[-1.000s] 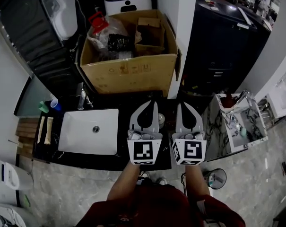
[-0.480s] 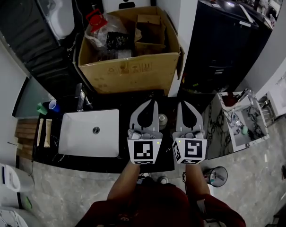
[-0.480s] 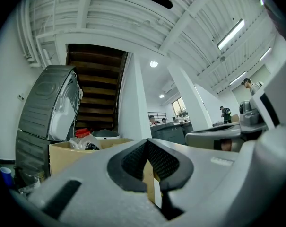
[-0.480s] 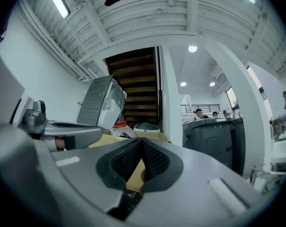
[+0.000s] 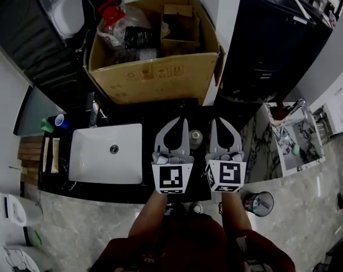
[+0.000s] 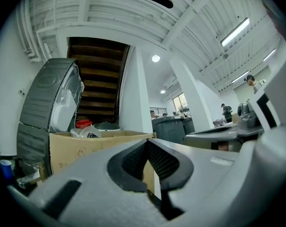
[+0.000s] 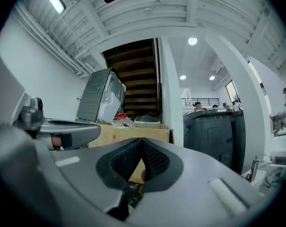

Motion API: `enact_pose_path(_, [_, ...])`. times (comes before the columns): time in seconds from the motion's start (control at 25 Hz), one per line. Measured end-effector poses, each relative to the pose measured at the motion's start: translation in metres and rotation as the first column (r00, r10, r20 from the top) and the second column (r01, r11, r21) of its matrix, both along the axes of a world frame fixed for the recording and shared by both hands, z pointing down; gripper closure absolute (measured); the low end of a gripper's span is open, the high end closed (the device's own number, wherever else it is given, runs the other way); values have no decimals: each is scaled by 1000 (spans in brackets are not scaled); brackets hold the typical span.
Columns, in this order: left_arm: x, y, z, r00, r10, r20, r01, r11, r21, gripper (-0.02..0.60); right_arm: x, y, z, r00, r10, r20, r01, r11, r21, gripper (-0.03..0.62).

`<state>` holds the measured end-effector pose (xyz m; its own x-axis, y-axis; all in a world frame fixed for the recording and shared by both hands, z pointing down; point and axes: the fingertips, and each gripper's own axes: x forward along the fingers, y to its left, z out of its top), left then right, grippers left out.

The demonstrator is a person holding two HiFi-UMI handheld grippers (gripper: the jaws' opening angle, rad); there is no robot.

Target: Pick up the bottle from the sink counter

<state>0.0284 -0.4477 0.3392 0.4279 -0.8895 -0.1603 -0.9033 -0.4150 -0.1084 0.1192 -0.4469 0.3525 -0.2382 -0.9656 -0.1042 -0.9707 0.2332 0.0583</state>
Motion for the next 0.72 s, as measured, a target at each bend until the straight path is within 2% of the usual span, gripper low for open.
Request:
enact_pose_path(0.24, [-6,-4,19,1000,-9,11,9,1000,-16,578,-5,-8,28,1000,-2,10,2,998,-61,592])
enact_pose_path(0.36, [-10,-6,31,1000,-15,9,15,999,-49,578,-9,-12,42,1000,-9,13,10,996,-88,591])
enact_pose_path(0.6, [-21,-11,48,999,-35,1,35,996,-81,578,-21,-18,72,999,-43,15,44,987,-153,553])
enact_pose_path(0.72, [-25,-14,62,999,-40,15,42,992,-122,578,-27,-21,89,998,-57,10,58,980,-191,529])
